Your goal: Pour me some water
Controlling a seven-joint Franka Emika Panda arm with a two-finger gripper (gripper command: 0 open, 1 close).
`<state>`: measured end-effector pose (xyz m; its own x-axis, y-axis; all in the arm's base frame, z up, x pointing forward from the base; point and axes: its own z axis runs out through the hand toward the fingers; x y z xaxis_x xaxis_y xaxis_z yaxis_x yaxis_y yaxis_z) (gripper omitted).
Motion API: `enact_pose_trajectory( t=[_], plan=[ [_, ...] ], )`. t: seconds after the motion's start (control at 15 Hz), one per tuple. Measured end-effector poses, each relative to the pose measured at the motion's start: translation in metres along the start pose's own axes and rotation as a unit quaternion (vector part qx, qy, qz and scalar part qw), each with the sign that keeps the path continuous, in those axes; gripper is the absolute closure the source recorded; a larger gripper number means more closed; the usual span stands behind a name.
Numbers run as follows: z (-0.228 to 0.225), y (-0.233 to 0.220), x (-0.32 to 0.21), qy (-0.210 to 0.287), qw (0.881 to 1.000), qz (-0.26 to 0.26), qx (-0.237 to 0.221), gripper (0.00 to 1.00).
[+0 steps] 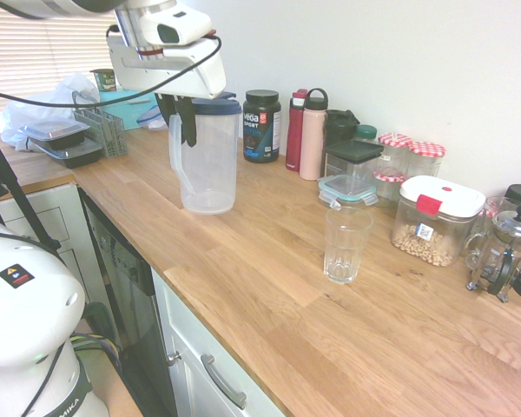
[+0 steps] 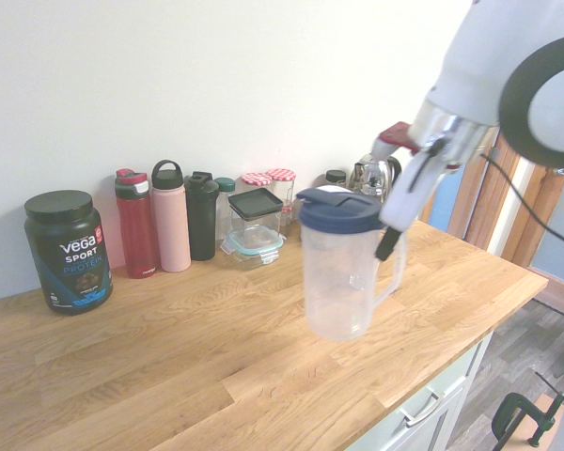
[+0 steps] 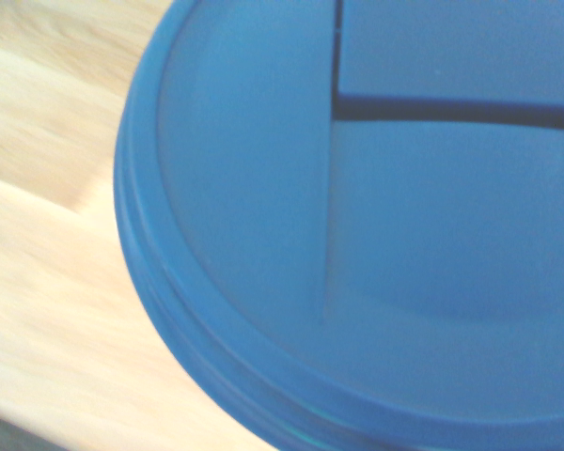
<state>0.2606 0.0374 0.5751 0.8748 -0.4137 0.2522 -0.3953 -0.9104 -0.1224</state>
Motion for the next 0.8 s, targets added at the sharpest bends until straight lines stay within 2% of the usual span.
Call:
enact_pose_trajectory(
  t=[0.13, 0.33, 0.47, 0.8],
  plan=[
    [-0.007, 0.050, 0.010, -0.011, 0.999, -0.048, -0.003, 1.00],
    [0.004, 0.142, 0.040, -0.030, 0.993, -0.113, 0.031, 1.00],
    [0.012, 0.196, 0.054, -0.033, 0.989, -0.134, 0.054, 1.00],
    [0.020, 0.260, 0.109, -0.040, 0.987, -0.155, 0.033, 1.00]
  ],
)
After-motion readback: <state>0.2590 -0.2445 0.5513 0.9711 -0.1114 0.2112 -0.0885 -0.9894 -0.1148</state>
